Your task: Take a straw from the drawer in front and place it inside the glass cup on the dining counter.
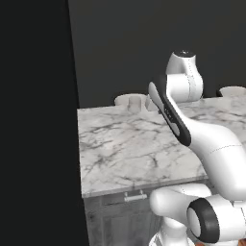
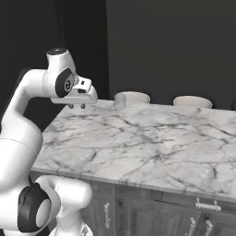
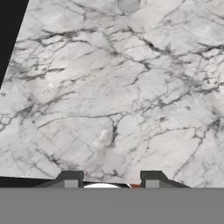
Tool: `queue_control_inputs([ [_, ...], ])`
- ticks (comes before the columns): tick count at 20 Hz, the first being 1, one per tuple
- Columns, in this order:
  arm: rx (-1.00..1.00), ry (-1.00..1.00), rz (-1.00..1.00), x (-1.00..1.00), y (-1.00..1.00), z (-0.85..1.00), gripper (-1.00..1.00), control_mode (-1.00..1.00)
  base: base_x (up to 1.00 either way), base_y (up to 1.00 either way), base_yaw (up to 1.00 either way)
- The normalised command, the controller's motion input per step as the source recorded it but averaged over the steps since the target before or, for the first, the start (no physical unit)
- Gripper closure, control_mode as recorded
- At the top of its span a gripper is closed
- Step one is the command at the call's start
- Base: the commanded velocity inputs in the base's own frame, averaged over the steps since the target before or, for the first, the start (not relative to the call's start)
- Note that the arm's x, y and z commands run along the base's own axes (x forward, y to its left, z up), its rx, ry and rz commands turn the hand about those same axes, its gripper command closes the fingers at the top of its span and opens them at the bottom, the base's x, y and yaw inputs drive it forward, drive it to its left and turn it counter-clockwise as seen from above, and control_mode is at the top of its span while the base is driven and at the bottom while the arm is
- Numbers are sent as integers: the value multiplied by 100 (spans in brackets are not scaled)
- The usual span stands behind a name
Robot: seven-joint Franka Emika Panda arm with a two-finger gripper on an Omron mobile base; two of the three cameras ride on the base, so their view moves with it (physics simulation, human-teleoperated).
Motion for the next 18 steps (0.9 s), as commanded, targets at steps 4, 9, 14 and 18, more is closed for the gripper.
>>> queue_control_inputs([
  [4,0,0,0,-1,0,0,-100,100,-4,0,0],
  [9,0,0,0,0,0,0,-100,100,-39,0,-2],
  [14,0,0,0,0,0,0,-100,100,-46,-5,-2],
  [18,0,0,0,0,0,0,-100,100,-25,-38,-2],
])
